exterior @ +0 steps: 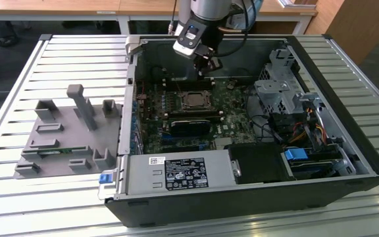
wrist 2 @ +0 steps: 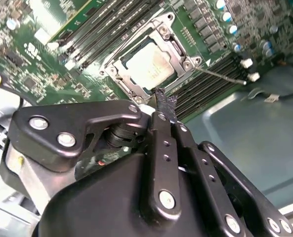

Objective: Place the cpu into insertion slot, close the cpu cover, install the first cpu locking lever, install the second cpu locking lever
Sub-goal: 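Install the first cpu locking lever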

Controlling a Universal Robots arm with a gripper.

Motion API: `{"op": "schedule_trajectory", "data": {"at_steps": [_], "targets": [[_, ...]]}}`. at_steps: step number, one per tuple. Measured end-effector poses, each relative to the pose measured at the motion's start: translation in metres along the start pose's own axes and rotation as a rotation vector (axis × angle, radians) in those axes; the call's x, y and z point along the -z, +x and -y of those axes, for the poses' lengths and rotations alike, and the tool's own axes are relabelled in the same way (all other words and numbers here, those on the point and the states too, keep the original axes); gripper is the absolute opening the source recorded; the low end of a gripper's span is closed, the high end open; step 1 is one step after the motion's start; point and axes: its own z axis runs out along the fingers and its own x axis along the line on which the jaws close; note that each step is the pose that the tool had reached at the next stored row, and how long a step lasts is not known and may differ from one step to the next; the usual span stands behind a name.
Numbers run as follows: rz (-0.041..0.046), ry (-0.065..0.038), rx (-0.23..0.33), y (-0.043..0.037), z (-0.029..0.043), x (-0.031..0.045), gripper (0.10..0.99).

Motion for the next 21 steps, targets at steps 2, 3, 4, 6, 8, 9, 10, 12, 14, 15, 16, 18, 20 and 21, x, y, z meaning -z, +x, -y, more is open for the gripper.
{"op": "schedule_trajectory", "data": {"at_steps": [2, 3, 4, 6, 8, 9, 10, 12, 14, 15, 16, 18, 20, 21], "targets": [[0.0002, 0.001, 0.038, 0.0, 0.0, 0.0, 0.106], [0.0002, 0.002, 0.056, 0.0, 0.0, 0.0, 0.106], [0.0003, 0.003, 0.074, 0.0, 0.0, 0.0, 0.106], [0.0005, 0.004, 0.109, 0.0, 0.0, 0.0, 0.106], [0.0007, 0.006, 0.145, 0.0, 0.0, 0.0, 0.106], [0.0011, 0.006, 0.161, 0.0, 0.0, 0.0, 0.106], [0.0017, 0.005, 0.177, 0.0, 0.0, 0.0, 0.106], [0.003, 0.004, 0.204, 0.0, 0.0, 0.0, 0.106], [0.0039, 0.003, 0.233, 0.0, 0.0, 0.0, 0.106], [0.0041, 0.004, 0.251, 0.0, 0.0, 0.0, 0.106], [0.0043, 0.004, 0.268, 0.0, 0.0, 0.0, 0.106], [0.0054, 0.004, 0.3, 0.0, 0.0, 0.0, 0.106], [0.0077, 0.001, 0.327, 0.0, 0.0, -0.0001, 0.106], [0.0091, -0.002, 0.338, 0.0, 0.0, -0.0001, 0.106]]}}
